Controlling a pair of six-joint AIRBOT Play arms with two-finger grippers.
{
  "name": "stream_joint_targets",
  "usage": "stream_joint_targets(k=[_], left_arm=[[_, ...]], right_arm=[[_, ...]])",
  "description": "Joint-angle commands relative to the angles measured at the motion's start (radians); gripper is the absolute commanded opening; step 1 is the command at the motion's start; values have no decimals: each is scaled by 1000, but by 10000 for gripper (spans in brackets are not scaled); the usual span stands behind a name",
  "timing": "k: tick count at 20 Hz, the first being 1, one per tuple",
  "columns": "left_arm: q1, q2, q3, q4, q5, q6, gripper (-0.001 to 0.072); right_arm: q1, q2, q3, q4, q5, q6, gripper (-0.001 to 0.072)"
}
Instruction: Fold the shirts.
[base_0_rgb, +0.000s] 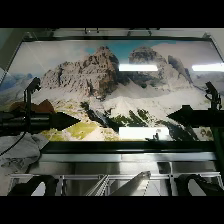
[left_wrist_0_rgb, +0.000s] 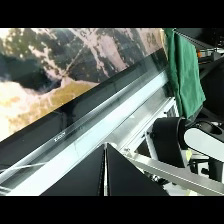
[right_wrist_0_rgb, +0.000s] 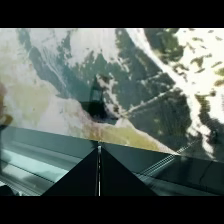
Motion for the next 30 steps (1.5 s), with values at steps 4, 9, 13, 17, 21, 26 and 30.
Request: stream_joint_targets(k=[4,9,13,17,21,26,30], left_arm=[[0,1,0,0,0,0,-1],[0,1,0,0,0,0,-1],[0,1,0,0,0,0,-1],[-1,1,0,-8,70,0,-2],[69,-16,63,93,175,0,-2],[449,-225,330,525,330,-103,720],[644,-505,446,536,278,-87,693]], right_arm=[[1,1,0,0,0,0,28],[1,0,0,0,0,0,28],[1,0,0,2,-61,0,28],[-1,0,0,5,-117,0,28],[-2,0,0,29,-266,0,28],[-1,-2,-2,72,-261,0,29],[-1,-44,-2,72,-261,0,29]])
